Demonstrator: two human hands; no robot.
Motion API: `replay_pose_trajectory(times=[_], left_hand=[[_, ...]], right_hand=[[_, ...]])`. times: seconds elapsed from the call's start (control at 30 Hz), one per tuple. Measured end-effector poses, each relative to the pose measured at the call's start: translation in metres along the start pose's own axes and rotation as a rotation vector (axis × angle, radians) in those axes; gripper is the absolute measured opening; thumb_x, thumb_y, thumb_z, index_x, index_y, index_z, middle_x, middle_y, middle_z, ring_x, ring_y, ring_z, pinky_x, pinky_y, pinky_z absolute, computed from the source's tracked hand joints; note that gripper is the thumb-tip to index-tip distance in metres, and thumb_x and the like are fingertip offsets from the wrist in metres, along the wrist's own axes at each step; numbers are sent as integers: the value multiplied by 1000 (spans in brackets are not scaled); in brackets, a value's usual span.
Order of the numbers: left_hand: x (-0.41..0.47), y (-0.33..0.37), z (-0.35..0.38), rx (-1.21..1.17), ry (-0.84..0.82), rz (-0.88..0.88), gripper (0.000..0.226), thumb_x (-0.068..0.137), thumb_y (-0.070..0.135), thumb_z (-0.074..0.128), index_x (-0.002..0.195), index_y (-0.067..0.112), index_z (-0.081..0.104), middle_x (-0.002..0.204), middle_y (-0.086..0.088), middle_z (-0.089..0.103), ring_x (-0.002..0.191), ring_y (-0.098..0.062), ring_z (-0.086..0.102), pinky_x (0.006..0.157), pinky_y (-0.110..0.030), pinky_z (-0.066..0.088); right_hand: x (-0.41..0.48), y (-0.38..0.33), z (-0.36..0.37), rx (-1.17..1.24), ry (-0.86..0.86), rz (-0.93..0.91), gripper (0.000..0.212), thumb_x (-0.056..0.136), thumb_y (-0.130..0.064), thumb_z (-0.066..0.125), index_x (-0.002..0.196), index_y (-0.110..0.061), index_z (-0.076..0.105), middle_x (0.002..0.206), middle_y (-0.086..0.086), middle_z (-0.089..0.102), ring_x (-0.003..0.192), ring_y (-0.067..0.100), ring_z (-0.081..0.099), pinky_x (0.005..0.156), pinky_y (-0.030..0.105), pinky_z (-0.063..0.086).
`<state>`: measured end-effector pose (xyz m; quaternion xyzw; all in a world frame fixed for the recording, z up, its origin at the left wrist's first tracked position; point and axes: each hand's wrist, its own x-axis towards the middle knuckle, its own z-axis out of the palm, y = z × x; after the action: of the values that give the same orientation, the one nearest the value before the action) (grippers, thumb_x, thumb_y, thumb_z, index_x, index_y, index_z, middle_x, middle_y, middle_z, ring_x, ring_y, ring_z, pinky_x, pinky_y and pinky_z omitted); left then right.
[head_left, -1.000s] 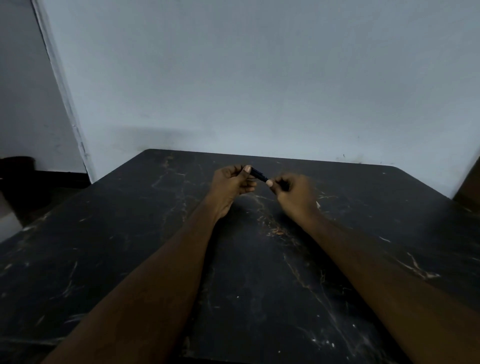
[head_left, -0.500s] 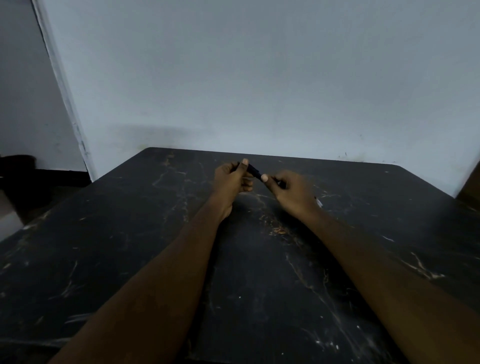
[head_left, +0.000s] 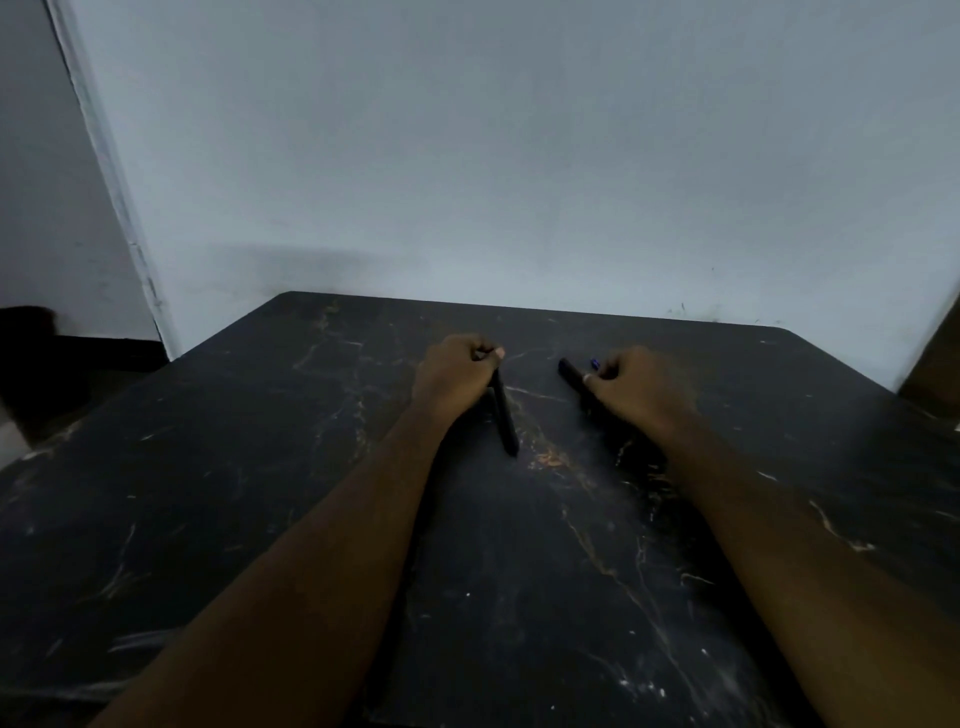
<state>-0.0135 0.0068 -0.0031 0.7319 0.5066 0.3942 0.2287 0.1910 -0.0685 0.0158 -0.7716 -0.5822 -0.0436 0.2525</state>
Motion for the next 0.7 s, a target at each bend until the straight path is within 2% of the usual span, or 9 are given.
replay_pose_trajectory(times=[0.13,0.23,0.33,0.43,0.6,0.7], left_hand=[[-2,-1,0,41,-57,2,24,89,41,60,106,31,73,106,6,73,102,-16,65,99,-40,48],[-3,0,0,64,-64,-4,22,88,39,61,103,31,75,103,8,74,101,-14,66,100,-40,48],[-2,1,0,103,-71,1,23,89,39,60,101,28,75,103,6,74,100,-16,65,100,-42,47],[-1,0,0,100,-79,-4,24,88,40,60,100,27,76,102,5,74,101,-18,65,100,-43,46],[-1,0,-2,59,-141,-16,22,79,49,65,90,33,75,89,9,74,93,-14,67,95,-41,50],[0,-2,-2,63,-152,4,6,75,43,71,78,38,70,86,12,74,90,-11,67,92,-38,52]], right_hand=[[-1,-6,3,65,-37,-4,32,83,-43,65,78,-14,77,67,4,69,62,20,64,63,34,56],[-3,-16,8,103,-55,-22,30,83,-45,67,76,-18,77,60,0,67,58,17,63,58,28,52],[-7,-28,13,130,-60,-47,30,81,-47,67,69,-21,76,50,-7,62,50,9,60,50,21,41],[-13,-37,16,151,-54,-81,31,79,-47,68,62,-21,75,47,-5,62,45,8,58,44,20,37],[-15,-39,13,199,-90,-110,26,74,-44,70,61,-21,75,49,-4,65,43,5,58,47,22,46],[-14,-36,12,272,-129,-120,22,74,-39,72,58,-23,75,49,-5,65,44,5,59,51,24,48]])
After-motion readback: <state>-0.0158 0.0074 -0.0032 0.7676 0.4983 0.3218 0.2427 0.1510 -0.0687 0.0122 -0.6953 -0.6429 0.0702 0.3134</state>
